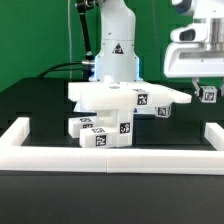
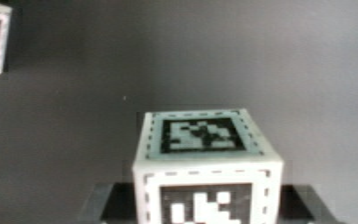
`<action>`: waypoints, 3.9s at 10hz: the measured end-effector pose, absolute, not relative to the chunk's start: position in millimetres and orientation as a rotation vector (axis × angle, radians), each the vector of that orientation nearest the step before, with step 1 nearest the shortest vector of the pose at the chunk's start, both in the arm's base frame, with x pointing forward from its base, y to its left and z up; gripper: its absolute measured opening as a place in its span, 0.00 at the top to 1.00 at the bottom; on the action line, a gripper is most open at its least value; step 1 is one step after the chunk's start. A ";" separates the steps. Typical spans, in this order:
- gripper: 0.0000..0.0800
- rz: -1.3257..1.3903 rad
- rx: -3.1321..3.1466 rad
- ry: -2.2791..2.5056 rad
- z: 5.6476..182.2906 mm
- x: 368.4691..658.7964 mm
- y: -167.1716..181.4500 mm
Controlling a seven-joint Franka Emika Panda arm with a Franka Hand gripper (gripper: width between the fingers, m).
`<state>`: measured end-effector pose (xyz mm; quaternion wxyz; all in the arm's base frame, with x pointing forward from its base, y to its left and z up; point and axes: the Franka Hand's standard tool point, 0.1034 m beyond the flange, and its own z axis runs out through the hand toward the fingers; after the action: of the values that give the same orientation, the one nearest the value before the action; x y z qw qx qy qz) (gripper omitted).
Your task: Assemble chair
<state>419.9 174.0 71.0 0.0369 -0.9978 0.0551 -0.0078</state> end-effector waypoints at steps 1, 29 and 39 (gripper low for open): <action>0.64 -0.034 -3.056 0.187 78.5 422.8 173.3; 0.64 -0.095 -3.020 -0.784 128.6 545.5 -7.1; 0.64 -0.081 -3.023 -0.780 124.2 553.7 -20.9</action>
Offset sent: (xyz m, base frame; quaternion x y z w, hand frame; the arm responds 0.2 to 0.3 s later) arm 0.0000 0.0000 0.0000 0.0000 0.0000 0.0000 1.0000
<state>553.7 -20.9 124.2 0.0091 -0.9679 -0.2497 -0.0259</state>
